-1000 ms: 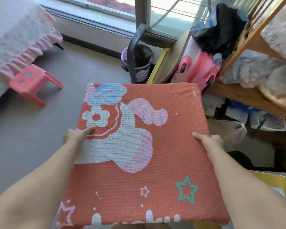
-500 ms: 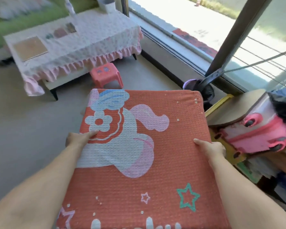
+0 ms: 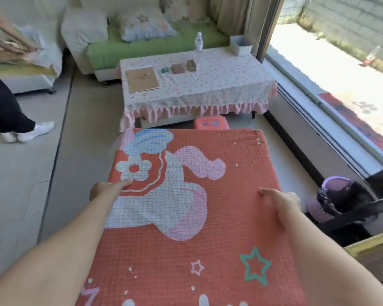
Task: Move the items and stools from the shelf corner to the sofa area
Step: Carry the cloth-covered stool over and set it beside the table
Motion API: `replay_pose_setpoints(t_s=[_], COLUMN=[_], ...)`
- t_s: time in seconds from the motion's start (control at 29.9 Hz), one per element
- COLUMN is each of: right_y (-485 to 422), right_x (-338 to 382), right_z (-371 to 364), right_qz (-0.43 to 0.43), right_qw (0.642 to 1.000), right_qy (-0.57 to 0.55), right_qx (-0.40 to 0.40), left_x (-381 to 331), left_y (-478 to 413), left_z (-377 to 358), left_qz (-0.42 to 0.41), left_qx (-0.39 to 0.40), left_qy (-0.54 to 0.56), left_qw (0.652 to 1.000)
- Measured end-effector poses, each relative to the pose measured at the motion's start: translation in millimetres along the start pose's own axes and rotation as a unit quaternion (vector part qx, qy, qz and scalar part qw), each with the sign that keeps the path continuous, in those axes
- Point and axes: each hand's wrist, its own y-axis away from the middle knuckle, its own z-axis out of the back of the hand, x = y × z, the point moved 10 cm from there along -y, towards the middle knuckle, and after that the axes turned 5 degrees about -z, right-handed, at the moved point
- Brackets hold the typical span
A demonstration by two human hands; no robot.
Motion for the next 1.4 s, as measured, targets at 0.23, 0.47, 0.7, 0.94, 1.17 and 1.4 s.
replay_pose_setpoints(t_s=[0.23,0.47,0.7,0.94,1.17,1.4], right_y=[-4.2,-18.3,1.0,33.8,83.8,117.9], right_x=[130.9,253.3,339.7,384.2,406.9,429.5], right_z=[-97.5,-181.8,-251.9,-334.1,-419.2,-478.9], right_qz=[0.057,0.12,0.174,0.196,0.19,0.192], right_qw=[0.997,0.983,0.97,0.96,0.959,0.958], right_qy=[0.016,0.065,0.099,0.139,0.162,0.16], right_qx=[0.059,0.12,0.135,0.143,0.137,0.138], left_x=[-32.5,-57.4,-61.0,-47.3,-36.7,-44.9], left_y=[-64.2,-115.1,-150.4,-205.2,-271.8,-326.4], left_z=[63.7,90.3,118.8,163.9,230.3,288.9], left_qz=[0.029,0.066,0.1,0.121,0.135,0.129], left_qx=[-0.078,-0.13,-0.164,-0.17,-0.159,-0.17], left_qy=[0.06,0.111,0.147,0.166,0.173,0.148], left_qw=[0.995,0.983,0.97,0.964,0.963,0.966])
